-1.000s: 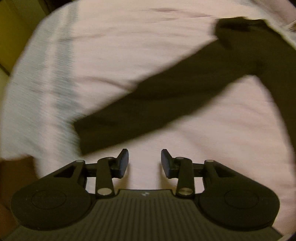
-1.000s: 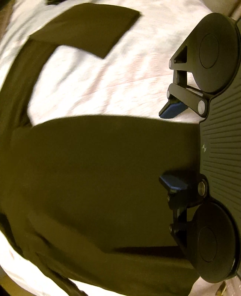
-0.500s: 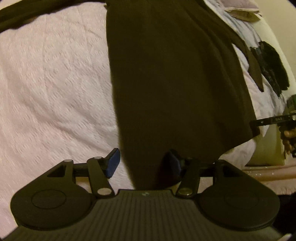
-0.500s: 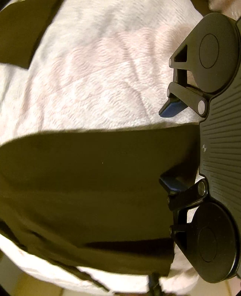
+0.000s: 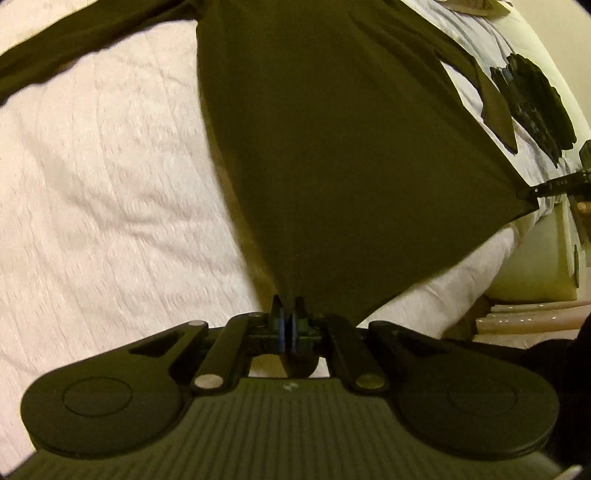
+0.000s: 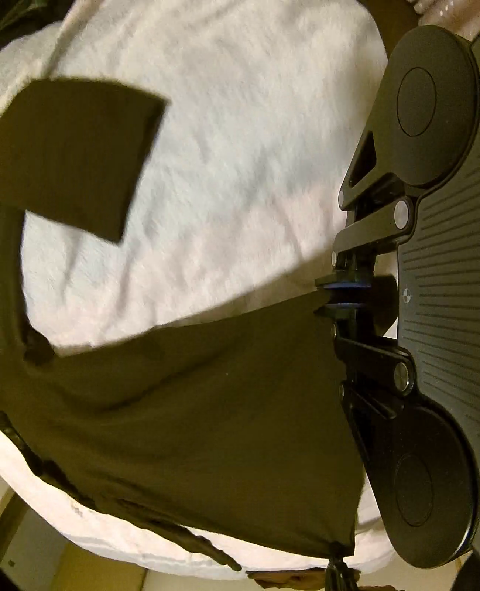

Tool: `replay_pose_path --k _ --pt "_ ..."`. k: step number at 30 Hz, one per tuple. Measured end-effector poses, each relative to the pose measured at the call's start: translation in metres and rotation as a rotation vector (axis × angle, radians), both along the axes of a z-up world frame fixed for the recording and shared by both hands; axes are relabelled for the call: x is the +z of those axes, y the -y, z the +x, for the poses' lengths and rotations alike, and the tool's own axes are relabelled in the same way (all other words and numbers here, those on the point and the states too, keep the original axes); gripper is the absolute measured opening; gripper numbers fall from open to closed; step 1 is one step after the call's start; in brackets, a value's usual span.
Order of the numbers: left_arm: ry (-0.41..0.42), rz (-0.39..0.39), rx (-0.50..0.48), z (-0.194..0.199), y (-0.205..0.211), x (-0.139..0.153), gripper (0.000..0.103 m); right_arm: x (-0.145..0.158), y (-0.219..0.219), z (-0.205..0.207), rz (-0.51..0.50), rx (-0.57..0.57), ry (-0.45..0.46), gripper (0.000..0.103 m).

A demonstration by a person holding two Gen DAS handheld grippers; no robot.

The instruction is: Fold clothes

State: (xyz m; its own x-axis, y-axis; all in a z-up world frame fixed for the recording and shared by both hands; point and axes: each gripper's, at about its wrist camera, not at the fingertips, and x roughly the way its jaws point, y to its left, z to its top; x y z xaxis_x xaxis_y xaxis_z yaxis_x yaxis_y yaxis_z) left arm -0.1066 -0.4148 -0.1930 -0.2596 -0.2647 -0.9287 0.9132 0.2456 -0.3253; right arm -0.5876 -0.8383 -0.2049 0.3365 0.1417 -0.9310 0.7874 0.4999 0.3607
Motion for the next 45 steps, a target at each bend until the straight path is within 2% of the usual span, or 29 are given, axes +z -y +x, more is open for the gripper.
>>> replay_pose_path --k 2,6,13,15,18,20,21,22,23,24,26,29,37,39,41,43,45 --pt "-0.006 0.009 -0.002 -0.009 -0.002 -0.001 0.001 -0.002 -0.004 0.005 -0.003 0.042 -0.032 0.005" --pt "-0.028 0.022 0.025 -0.027 -0.01 0.003 0.001 -0.002 -0.018 0.007 0.027 0.057 -0.069 0.004" --pt "-0.054 0.082 0.048 -0.052 -0.025 -0.019 0.001 -0.013 -0.046 -0.029 0.059 0.07 -0.159 0.004" --pt "-0.054 0.092 0.046 -0.051 -0.021 -0.023 0.001 -0.018 -0.048 -0.03 0.055 0.062 -0.166 0.004" --pt "-0.055 0.101 0.032 -0.043 -0.015 -0.022 0.005 -0.018 -0.047 -0.023 -0.006 0.078 -0.242 0.004" --pt "-0.035 0.101 0.031 -0.032 -0.016 -0.015 0.011 -0.016 -0.046 -0.018 -0.061 0.096 -0.307 0.01" --pt "-0.022 0.1 0.033 -0.025 -0.017 -0.011 0.012 -0.01 -0.045 -0.013 -0.091 0.097 -0.314 0.021" --pt "-0.003 0.097 0.045 -0.015 -0.019 -0.007 0.012 -0.004 -0.044 -0.008 -0.115 0.093 -0.303 0.03" --pt "0.015 0.093 0.06 -0.003 -0.021 -0.004 0.012 0.002 -0.043 -0.003 -0.139 0.088 -0.291 0.048" --pt "0.036 0.09 0.074 0.009 -0.023 -0.001 0.015 0.008 -0.042 0.002 -0.163 0.083 -0.28 0.056" --pt "0.102 0.084 0.093 0.037 -0.026 0.003 0.02 0.016 -0.043 0.03 -0.19 0.097 -0.247 0.056" --pt "0.227 0.051 0.125 0.086 -0.022 0.011 0.033 0.026 -0.044 0.078 -0.224 0.125 -0.194 0.056" --pt "0.489 -0.021 0.229 0.265 -0.018 0.011 0.055 0.027 -0.064 0.204 -0.257 0.221 -0.075 0.056" --pt "0.5 -0.03 0.29 0.306 -0.013 0.003 0.06 0.024 -0.072 0.238 -0.265 0.258 -0.055 0.056" --pt "0.469 -0.05 0.369 0.354 -0.016 0.0 0.061 0.019 -0.08 0.271 -0.271 0.3 -0.035 0.056" --pt "0.395 -0.041 0.48 0.392 -0.01 -0.01 0.062 0.013 -0.086 0.3 -0.281 0.358 -0.019 0.057" --pt "0.279 -0.027 0.571 0.422 -0.008 -0.023 0.059 0.009 -0.094 0.327 -0.301 0.429 -0.015 0.057"
